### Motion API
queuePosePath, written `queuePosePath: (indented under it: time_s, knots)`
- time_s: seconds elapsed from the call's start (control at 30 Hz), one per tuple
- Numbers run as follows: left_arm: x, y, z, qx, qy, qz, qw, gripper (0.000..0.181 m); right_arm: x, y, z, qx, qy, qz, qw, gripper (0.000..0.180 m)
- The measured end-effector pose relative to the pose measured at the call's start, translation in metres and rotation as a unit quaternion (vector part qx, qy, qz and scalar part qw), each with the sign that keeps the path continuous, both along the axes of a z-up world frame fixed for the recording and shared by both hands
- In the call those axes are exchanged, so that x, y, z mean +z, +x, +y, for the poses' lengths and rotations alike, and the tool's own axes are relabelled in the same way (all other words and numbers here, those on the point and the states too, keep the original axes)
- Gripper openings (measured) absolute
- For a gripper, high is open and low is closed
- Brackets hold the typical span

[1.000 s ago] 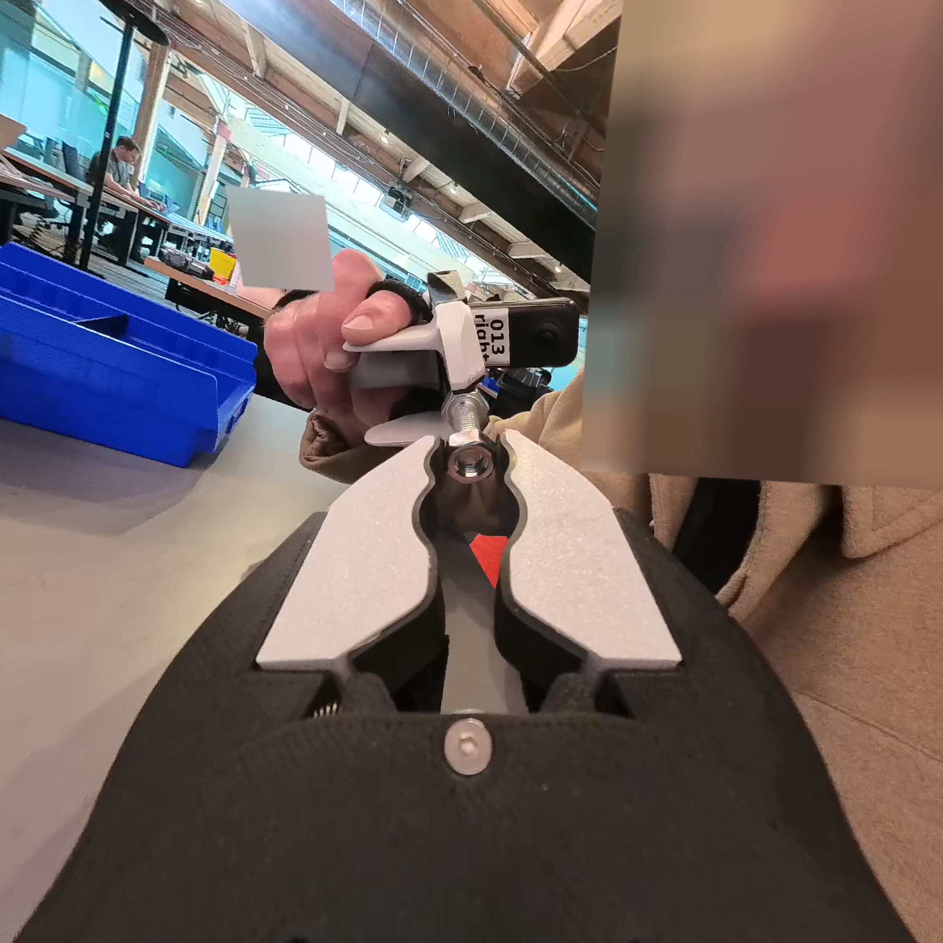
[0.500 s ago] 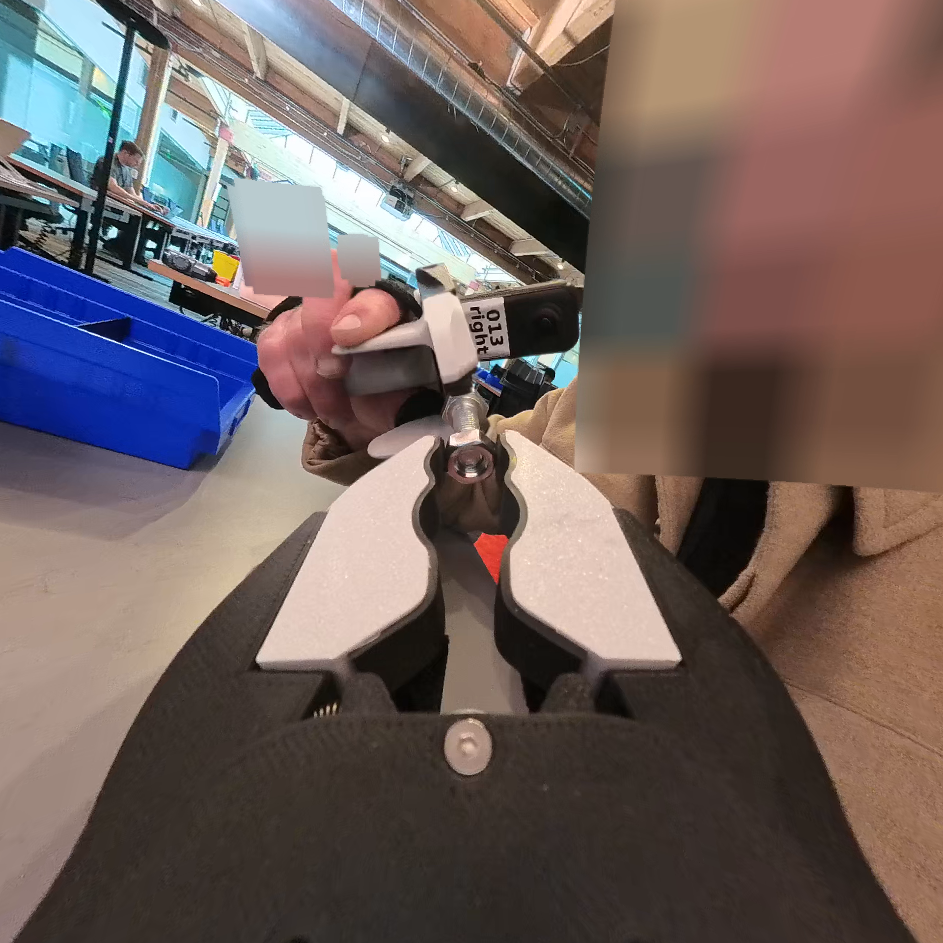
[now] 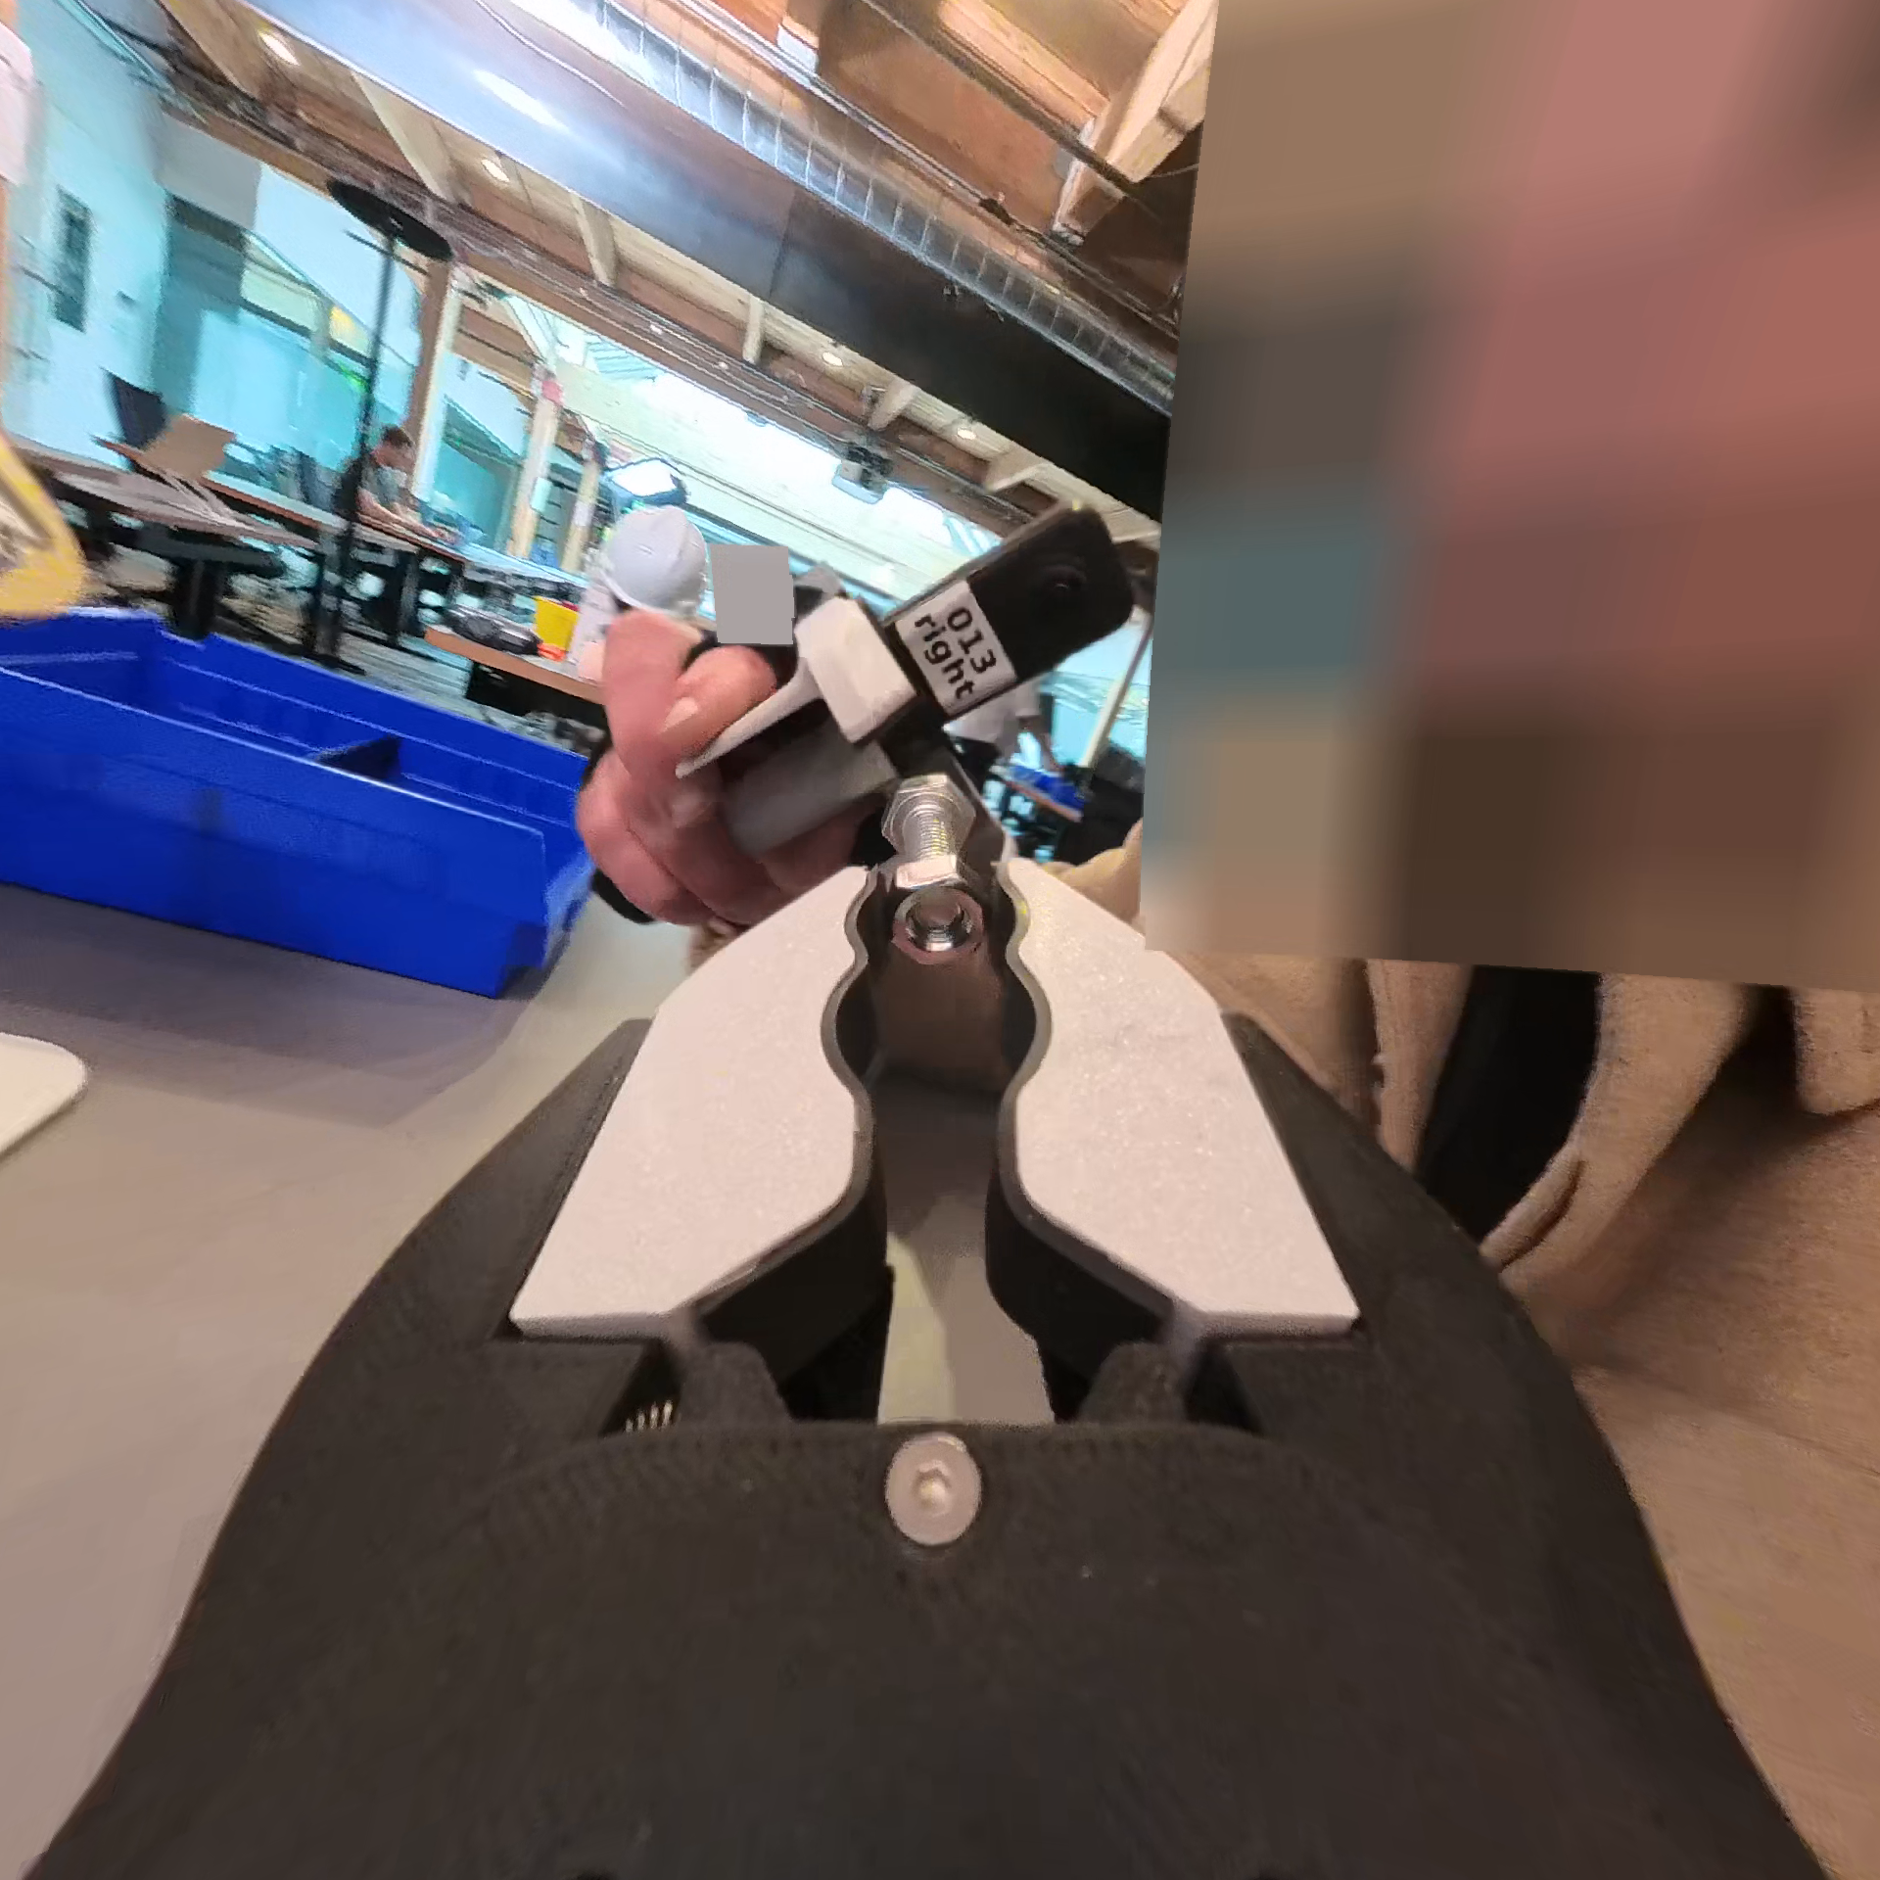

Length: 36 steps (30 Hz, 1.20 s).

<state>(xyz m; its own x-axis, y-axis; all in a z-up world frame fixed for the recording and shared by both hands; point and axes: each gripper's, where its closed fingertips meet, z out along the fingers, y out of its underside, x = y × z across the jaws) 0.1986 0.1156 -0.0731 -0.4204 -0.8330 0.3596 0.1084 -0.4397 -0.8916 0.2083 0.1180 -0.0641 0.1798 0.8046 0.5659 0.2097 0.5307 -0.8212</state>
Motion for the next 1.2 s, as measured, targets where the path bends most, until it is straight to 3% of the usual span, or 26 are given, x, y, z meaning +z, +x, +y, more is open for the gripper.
queuePosePath:
  time_s: [0.03, 0.27, 0.43, 0.57, 0.67, 0.8, 1.0, 1.2]
  knots:
    - [0.001, -0.002, 0.002, 0.015, 0.018, -0.001, 1.0, 0.018, 0.003, 0.001, 0.004, 0.0, -0.041, 0.016, 0.999, 0.038]
    - [0.002, -0.009, 0.014, 0.142, 0.18, 0.039, 0.973, 0.019, -0.007, -0.007, 0.012, 0.064, -0.315, 0.078, 0.944, 0.039]
    - [0.002, -0.008, 0.01, 0.181, 0.265, 0.055, 0.945, 0.019, -0.008, -0.011, 0.014, 0.104, -0.407, 0.136, 0.897, 0.036]
    - [-0.002, -0.007, 0.012, 0.198, 0.292, 0.069, 0.933, 0.019, -0.007, -0.013, 0.012, 0.116, -0.423, 0.151, 0.886, 0.034]
    - [-0.001, -0.007, 0.012, 0.202, 0.297, 0.067, 0.931, 0.019, -0.006, -0.014, 0.012, 0.119, -0.433, 0.16, 0.879, 0.018]
    - [-0.001, -0.008, 0.012, 0.206, 0.303, 0.068, 0.928, 0.019, -0.005, -0.015, 0.012, 0.12, -0.432, 0.171, 0.877, 0.018]
    - [-0.003, -0.007, 0.011, 0.187, 0.276, 0.078, 0.94, 0.019, -0.007, -0.013, 0.01, 0.102, -0.368, 0.152, 0.912, 0.018]
    - [-0.006, -0.002, 0.009, 0.09, 0.106, 0.051, 0.989, 0.018, -0.011, -0.009, 0.009, 0.057, -0.222, 0.09, 0.969, 0.018]
